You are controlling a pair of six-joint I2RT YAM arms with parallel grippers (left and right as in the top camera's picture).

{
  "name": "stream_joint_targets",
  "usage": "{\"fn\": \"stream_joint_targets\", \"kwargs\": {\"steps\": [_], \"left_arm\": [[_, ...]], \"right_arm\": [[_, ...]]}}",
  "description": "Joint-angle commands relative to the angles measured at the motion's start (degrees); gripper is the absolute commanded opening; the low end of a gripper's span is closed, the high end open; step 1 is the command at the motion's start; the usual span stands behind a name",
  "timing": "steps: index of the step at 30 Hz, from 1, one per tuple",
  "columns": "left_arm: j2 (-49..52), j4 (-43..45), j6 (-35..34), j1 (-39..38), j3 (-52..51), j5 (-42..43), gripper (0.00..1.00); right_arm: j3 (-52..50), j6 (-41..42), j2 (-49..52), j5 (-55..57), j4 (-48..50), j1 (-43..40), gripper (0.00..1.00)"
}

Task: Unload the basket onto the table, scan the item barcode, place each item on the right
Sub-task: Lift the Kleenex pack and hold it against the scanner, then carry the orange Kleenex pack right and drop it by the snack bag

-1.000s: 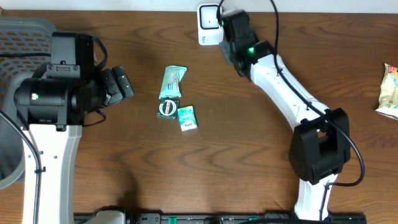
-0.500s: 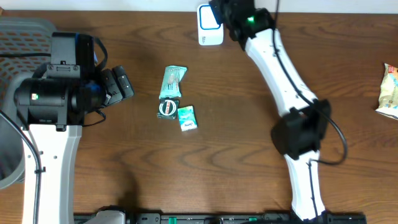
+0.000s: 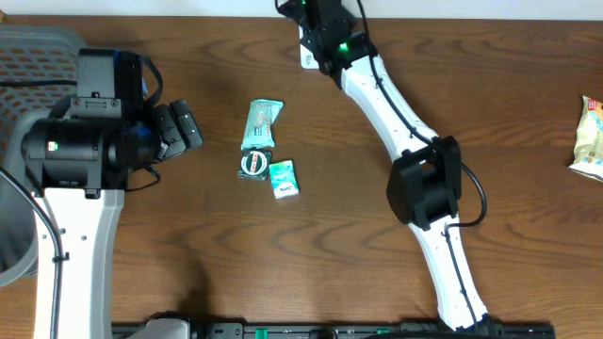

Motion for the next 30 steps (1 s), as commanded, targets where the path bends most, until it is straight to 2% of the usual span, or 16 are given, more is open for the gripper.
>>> {"fn": "stream_joint_targets", "kwargs": {"steps": [1, 15, 30], "left_arm": [[-0.26, -0.22, -0.68, 0.17, 0.13, -0.72, 0.97], [-0.26, -0.22, -0.68, 0.17, 0.13, -0.72, 0.98], [-0.26, -0.20, -0.68, 0.17, 0.13, -0.72, 0.97]], "right_arm": [[1.38, -7.41, 1.11, 1.53, -0.24, 0.07, 0.01], [1.11, -10.21, 3.89, 3.04, 0.98, -0.26, 0.01], [1.09, -9.01, 3.78, 3.08, 0.57, -0.72, 0.01]]}}
